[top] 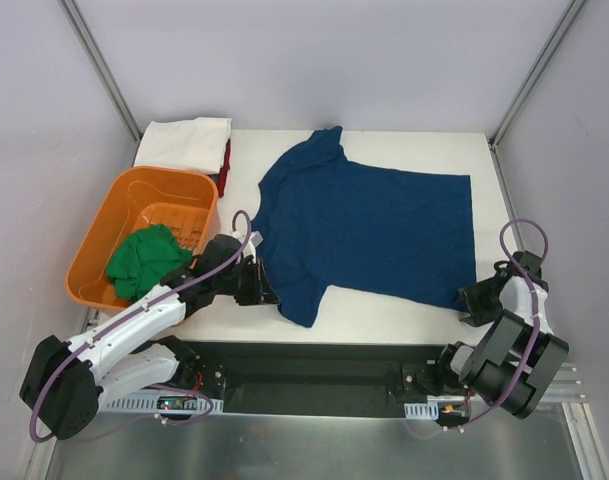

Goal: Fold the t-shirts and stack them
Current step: Grap the side of the flattened tshirt closest away from the robot with both arms

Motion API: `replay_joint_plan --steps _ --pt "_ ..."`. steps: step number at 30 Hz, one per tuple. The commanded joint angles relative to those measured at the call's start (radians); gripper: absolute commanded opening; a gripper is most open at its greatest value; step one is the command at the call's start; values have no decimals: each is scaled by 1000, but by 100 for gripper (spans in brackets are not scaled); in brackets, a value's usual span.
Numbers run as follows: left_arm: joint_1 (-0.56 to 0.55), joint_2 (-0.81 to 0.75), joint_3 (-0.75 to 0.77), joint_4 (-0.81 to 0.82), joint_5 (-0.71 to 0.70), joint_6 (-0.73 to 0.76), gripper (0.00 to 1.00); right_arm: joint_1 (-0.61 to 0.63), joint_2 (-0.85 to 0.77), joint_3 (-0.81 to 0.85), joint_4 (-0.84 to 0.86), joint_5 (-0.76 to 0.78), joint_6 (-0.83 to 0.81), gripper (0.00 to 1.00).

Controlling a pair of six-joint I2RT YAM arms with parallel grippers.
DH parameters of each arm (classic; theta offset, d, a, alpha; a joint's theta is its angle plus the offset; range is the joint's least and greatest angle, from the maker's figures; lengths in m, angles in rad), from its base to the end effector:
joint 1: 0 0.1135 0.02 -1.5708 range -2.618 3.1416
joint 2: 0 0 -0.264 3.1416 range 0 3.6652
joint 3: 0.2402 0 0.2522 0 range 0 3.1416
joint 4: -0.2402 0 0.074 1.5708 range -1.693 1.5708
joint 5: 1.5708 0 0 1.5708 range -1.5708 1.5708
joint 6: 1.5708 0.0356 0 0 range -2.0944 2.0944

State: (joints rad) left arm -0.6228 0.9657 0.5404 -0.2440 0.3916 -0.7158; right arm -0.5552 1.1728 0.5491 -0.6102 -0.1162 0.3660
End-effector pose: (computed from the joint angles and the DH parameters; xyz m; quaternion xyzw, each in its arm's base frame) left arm 0.1558 -0.1286 0.2179 0.0436 0.8859 -0.4025 0.2265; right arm 0.1617 -0.0954 0.1593 0.4287 0.8859 0.0412 0.1720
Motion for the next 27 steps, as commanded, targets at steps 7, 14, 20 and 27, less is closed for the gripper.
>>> replay_joint_plan --steps 7,14,20,27 --pt "-6 47 112 23 -45 53 0 1 53 9 136 -83 -36 20" --pt "-5 97 185 25 -71 64 0 15 22 84 87 -128 -117 1" --pt "17 179 289 25 -68 61 0 54 39 143 53 -157 -130 1" --pt "83 303 420 26 -21 76 0 115 90 270 -25 -119 -125 1"
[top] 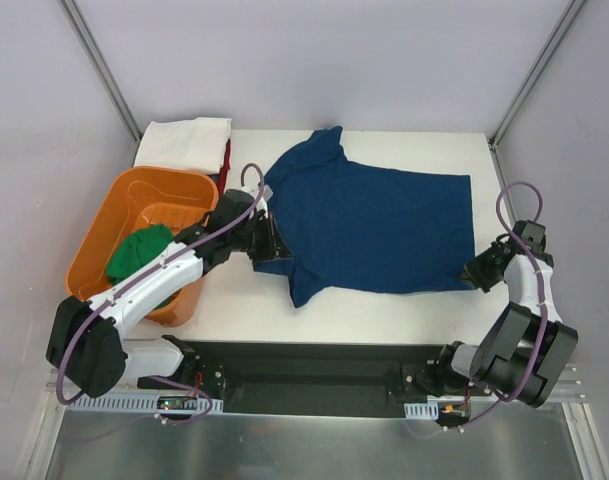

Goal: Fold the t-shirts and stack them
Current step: Grap the side of the flattened tshirt closest away from the robot with both arms, then fold the flattened tshirt in 1/3 of the way

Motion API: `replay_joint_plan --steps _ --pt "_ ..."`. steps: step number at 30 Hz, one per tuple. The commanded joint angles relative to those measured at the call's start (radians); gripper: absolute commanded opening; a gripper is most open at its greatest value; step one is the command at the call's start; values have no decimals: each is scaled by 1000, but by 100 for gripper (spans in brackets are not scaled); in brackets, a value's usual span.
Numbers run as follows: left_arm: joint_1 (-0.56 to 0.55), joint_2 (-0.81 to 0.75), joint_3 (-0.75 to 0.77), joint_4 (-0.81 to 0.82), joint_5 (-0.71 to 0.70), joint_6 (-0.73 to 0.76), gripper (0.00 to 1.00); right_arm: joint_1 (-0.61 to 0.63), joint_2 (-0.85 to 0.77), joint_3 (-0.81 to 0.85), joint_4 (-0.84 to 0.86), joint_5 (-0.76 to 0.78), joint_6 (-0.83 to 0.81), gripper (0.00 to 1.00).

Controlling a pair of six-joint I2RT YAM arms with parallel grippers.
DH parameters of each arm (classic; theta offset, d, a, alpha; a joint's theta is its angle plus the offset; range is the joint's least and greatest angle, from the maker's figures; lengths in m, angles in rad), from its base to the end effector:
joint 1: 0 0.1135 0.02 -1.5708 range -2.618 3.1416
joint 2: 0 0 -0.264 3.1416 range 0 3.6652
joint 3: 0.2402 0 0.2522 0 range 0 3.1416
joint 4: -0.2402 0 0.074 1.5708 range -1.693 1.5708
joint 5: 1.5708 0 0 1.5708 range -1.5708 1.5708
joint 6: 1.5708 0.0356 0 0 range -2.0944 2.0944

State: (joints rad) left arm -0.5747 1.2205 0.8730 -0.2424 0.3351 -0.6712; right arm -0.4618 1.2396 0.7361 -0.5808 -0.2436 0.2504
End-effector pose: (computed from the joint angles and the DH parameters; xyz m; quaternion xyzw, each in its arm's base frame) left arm 0.2199 -0.1564 0.2746 0.0365 0.8725 -0.3904 0.2914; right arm 0.2083 -0.0941 0.2016 0.3084 0.9131 0.0920 0.2502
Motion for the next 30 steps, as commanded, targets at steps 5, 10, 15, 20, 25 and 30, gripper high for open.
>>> replay_joint_plan --steps 5,10,15,20,25,30 --pt "101 145 185 23 58 51 0 31 57 183 -76 13 12 1" --pt "136 255 283 23 73 64 0 38 121 264 -88 12 33 1" --pt "165 344 402 3 48 78 0 43 197 354 -86 7 47 1" --pt "188 439 504 -23 -23 101 0 63 285 424 -62 -11 47 1" --pt "206 527 576 -49 -90 111 0 86 363 491 -48 -2 64 1" --pt "217 621 678 -52 -88 163 0 94 408 526 -31 30 70 1"
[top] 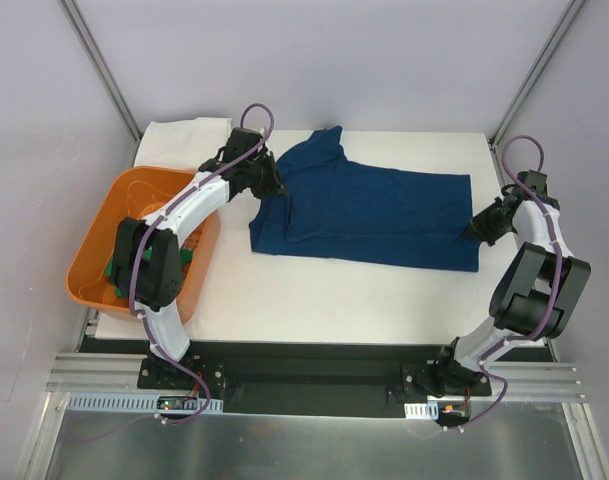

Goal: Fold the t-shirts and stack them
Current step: Fold the flattened tshirt in 1/3 of the way

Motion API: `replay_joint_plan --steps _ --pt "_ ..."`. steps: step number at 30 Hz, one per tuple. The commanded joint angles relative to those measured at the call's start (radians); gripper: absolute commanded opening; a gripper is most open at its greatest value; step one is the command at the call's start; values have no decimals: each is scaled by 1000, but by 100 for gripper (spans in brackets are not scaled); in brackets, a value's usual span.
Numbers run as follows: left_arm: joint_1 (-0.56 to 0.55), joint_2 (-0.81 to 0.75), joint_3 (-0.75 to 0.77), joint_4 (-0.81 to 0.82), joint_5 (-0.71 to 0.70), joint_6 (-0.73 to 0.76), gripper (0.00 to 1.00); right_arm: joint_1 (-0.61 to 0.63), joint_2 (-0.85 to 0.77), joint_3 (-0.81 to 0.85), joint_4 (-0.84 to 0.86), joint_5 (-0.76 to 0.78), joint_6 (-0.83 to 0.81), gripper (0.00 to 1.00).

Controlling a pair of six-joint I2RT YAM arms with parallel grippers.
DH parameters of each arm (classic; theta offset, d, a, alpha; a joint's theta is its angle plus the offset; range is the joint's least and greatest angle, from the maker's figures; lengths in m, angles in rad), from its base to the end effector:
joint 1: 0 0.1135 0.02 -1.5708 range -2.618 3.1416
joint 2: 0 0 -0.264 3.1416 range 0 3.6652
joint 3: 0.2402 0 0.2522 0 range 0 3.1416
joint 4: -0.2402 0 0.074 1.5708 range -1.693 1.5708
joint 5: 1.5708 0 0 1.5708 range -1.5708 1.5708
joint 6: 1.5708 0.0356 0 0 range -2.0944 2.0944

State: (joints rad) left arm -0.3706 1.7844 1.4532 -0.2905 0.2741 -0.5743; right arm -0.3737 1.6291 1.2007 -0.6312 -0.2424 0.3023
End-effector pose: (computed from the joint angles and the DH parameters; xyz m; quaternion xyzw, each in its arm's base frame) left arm 0.3835 -0.1593 0.2855 -0.0275 0.8829 -0.3142 0.3478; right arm 0.3162 -0.1148 0.2352 0.2896 0.9162 0.1079 0.2550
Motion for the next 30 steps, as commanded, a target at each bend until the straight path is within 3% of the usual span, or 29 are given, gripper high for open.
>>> replay_joint_plan --steps 1,15,20,22,24,25,26,28,29,30 --pt "13 75 139 -6 -20 91 0 5 24 71 19 32 20 1" --pt "36 351 389 -22 -64 188 0 7 218 227 25 52 -52 4" --pt "38 476 568 -22 -112 224 0 10 298 307 8 45 -78 8" --pt "38 509 642 -22 -89 235 5 22 311 338 5 46 -109 13" --pt "38 537 670 -24 -70 238 13 32 319 362 -22 51 -126 18" --pt "38 535 665 -25 -70 238 24 35 321 379 -34 52 -143 21" --pt "38 520 655 -27 -78 238 43 39 321 388 -56 51 -156 27" --pt "38 495 621 -27 -95 254 72 45 318 413 -109 49 -186 37" --pt "38 456 606 -29 -98 260 82 53 314 430 -125 49 -213 56" --pt "38 431 587 -27 -96 260 99 58 307 430 -137 54 -222 66"
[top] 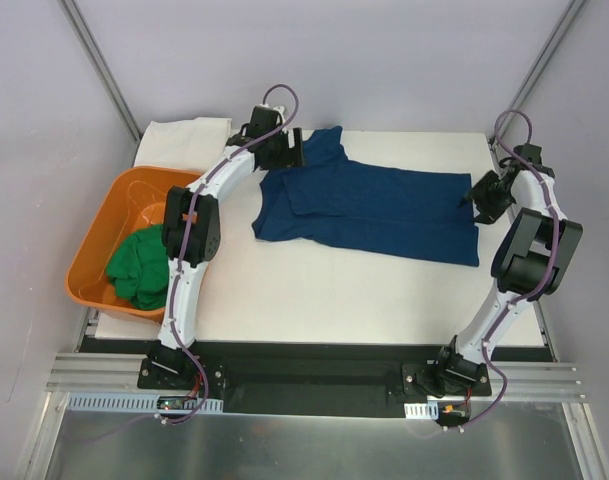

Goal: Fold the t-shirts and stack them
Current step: Fold the flattened tshirt in 1/3 of the way

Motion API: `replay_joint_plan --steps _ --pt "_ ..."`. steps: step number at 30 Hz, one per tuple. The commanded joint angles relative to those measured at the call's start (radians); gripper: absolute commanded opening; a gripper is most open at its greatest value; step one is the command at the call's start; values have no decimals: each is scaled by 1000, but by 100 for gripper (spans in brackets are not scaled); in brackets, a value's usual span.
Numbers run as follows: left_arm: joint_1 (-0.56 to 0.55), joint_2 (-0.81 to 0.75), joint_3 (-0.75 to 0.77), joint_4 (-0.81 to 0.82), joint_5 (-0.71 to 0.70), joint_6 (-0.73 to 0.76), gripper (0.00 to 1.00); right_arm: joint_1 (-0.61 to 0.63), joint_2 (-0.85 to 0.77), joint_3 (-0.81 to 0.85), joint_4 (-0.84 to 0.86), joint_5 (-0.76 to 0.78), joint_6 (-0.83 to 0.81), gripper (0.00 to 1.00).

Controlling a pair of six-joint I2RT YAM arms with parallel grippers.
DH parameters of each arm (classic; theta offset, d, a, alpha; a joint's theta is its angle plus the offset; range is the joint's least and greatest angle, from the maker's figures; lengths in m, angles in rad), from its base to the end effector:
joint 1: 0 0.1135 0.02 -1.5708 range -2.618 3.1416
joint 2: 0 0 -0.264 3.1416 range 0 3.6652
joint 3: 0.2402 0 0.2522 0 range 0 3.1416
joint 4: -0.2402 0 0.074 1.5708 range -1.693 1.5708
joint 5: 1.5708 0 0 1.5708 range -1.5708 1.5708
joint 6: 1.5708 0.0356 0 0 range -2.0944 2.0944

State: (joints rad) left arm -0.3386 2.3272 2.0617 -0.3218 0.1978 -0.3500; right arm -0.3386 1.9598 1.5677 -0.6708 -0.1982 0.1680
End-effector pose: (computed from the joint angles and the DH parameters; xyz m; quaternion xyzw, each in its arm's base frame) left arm 0.5108 -0.1873 0.2388 0.0416 0.8775 -0.2405 0.4129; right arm 0.4007 -0.1337 0.2245 0.2173 0.9387 0.0741 0.2572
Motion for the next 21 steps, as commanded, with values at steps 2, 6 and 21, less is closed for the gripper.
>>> replay_joint_plan --steps 2,6,21 --pt "4 -199 -95 4 21 29 99 41 -64 31 -115 26 -107 97" --pt "-17 -359 -314 6 91 -13 99 81 -168 -98 -98 37 -99 97" --pt "-45 -358 -580 24 109 -86 99 161 -162 -249 -4 -66 -101 97"
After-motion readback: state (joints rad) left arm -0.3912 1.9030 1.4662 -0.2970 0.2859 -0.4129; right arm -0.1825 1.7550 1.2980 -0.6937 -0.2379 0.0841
